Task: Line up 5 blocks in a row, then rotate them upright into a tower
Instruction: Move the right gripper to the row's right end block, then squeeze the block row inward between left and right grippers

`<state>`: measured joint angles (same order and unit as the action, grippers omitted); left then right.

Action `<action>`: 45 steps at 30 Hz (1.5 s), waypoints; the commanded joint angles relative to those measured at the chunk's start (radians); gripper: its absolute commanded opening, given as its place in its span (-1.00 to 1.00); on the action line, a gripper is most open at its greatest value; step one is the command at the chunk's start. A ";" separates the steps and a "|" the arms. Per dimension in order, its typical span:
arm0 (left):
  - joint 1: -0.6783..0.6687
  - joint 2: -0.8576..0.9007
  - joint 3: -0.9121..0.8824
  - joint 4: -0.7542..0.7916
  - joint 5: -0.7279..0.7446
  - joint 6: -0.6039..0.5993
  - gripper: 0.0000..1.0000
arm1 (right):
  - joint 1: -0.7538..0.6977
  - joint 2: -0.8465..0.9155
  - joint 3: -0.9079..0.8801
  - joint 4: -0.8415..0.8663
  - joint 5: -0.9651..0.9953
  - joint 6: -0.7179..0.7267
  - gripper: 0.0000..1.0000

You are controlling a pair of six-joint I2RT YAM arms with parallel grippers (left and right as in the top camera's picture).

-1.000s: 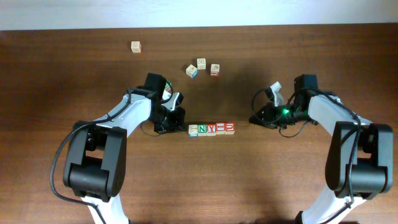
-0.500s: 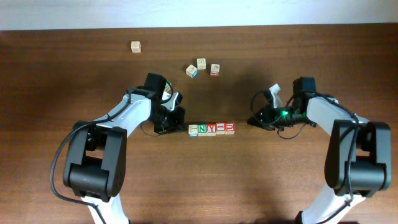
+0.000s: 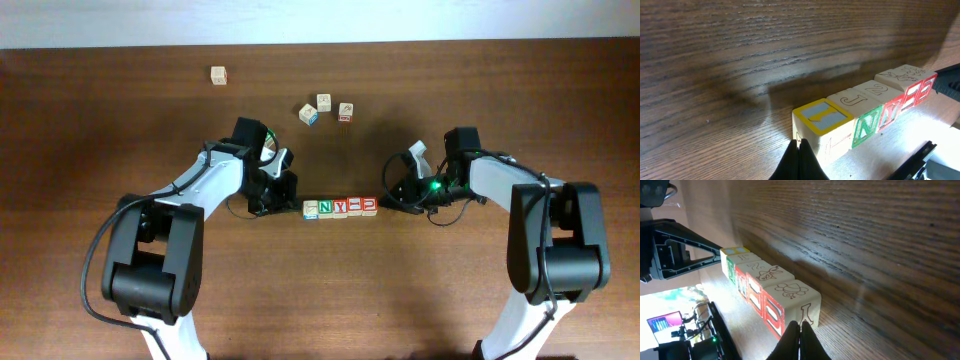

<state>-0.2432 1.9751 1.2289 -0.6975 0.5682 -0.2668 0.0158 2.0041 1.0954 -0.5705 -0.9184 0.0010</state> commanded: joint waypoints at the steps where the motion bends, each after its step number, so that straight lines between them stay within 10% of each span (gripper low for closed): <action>1: -0.003 0.007 0.000 0.003 -0.005 -0.009 -1.00 | 0.006 0.022 -0.009 0.003 -0.013 0.004 -0.91; 45: -0.014 0.007 0.000 0.009 -0.005 -0.009 -1.00 | 0.109 -0.016 0.003 0.011 -0.126 0.012 -0.91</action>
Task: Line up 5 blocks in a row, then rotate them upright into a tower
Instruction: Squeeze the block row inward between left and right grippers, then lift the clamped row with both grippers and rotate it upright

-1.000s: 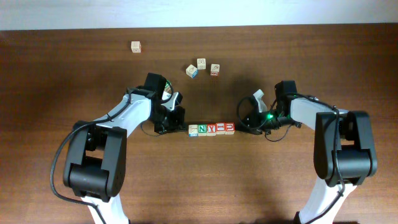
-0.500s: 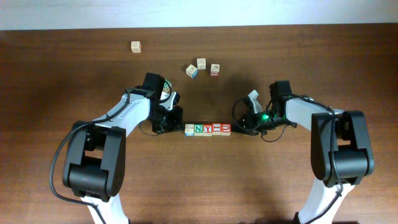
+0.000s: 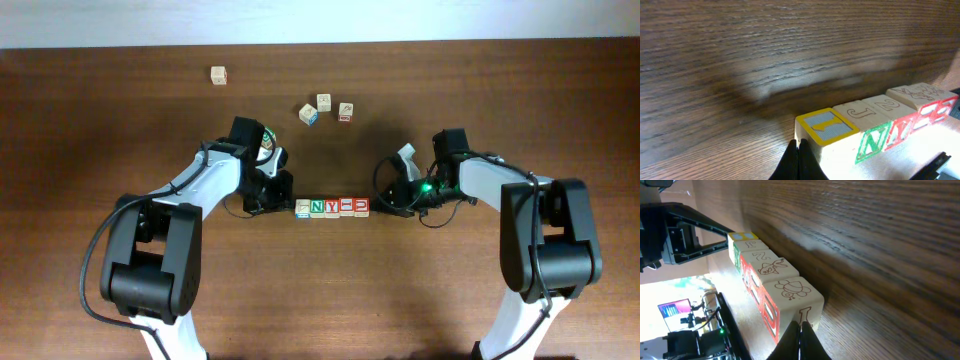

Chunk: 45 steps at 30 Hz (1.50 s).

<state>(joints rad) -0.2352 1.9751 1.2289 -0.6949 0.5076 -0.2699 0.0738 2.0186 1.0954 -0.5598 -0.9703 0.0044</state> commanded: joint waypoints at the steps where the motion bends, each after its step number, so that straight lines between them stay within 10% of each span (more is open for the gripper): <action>1: -0.023 0.007 0.000 0.006 0.056 -0.006 -1.00 | 0.056 -0.031 0.008 0.000 -0.074 0.012 -0.91; 45: -0.027 0.007 0.000 0.006 0.053 -0.005 -1.00 | 0.294 -0.111 0.128 0.009 0.039 0.155 -0.91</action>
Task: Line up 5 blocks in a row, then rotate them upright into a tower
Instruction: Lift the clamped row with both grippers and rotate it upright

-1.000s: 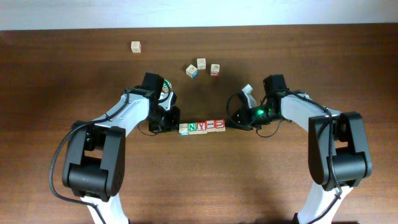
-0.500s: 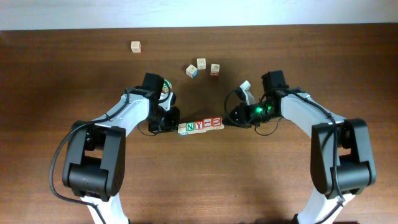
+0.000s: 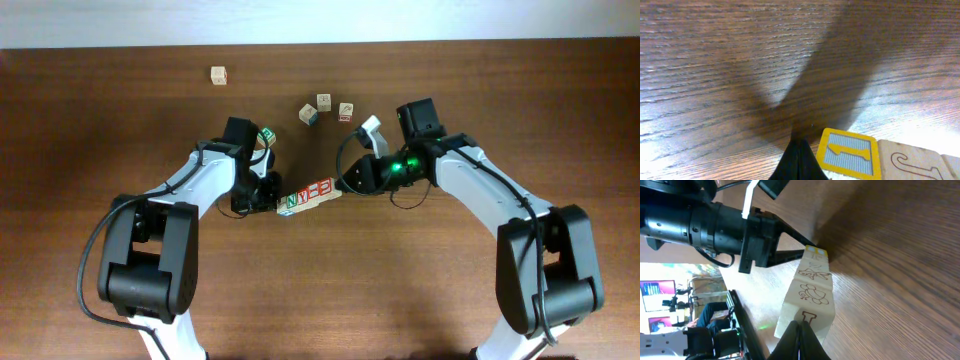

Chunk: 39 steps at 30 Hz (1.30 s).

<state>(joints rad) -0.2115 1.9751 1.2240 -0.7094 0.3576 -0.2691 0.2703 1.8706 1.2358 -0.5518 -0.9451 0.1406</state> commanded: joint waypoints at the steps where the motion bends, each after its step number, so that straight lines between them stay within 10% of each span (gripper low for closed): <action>1: -0.051 0.007 0.005 0.021 0.203 -0.006 -1.00 | 0.097 0.037 -0.013 0.001 0.014 0.019 -0.92; 39: -0.046 0.007 0.005 0.023 0.138 -0.003 -1.00 | 0.137 0.037 -0.012 0.064 0.069 0.105 -0.91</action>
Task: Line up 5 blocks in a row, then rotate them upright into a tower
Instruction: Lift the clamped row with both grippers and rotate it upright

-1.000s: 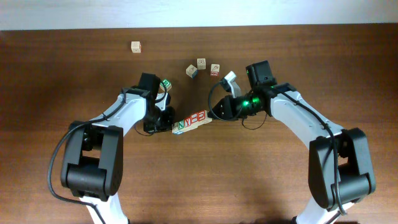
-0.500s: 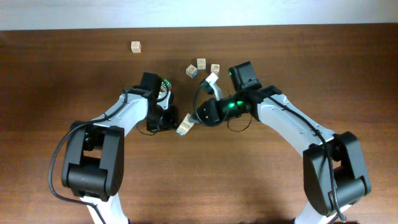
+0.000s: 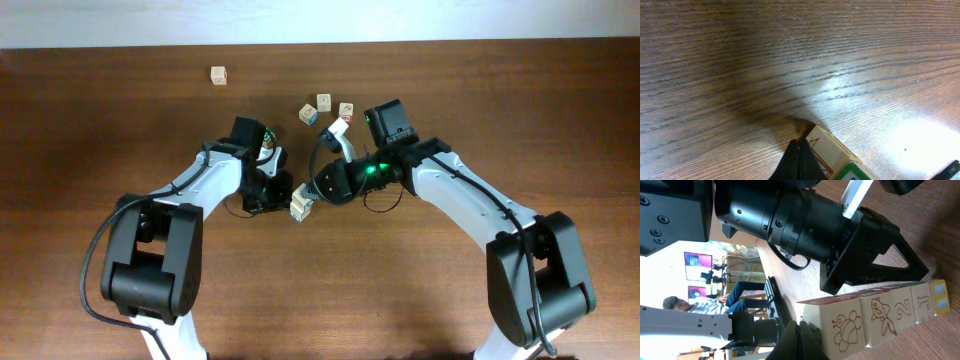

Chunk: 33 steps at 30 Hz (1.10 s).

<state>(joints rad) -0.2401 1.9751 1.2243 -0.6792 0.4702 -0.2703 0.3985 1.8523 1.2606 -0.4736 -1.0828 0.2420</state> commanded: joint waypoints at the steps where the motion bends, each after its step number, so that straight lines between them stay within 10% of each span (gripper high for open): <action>1: -0.015 0.007 0.005 -0.005 0.014 -0.002 -1.00 | 0.009 0.056 -0.037 -0.014 0.215 0.004 -0.91; 33: 0.057 0.007 0.017 0.010 -0.235 -0.032 -1.00 | 0.035 0.056 -0.037 0.018 0.333 0.048 -0.91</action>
<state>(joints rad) -0.2230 1.9751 1.2293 -0.6670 0.2985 -0.2897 0.4236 1.8462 1.2720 -0.4286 -1.0065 0.2878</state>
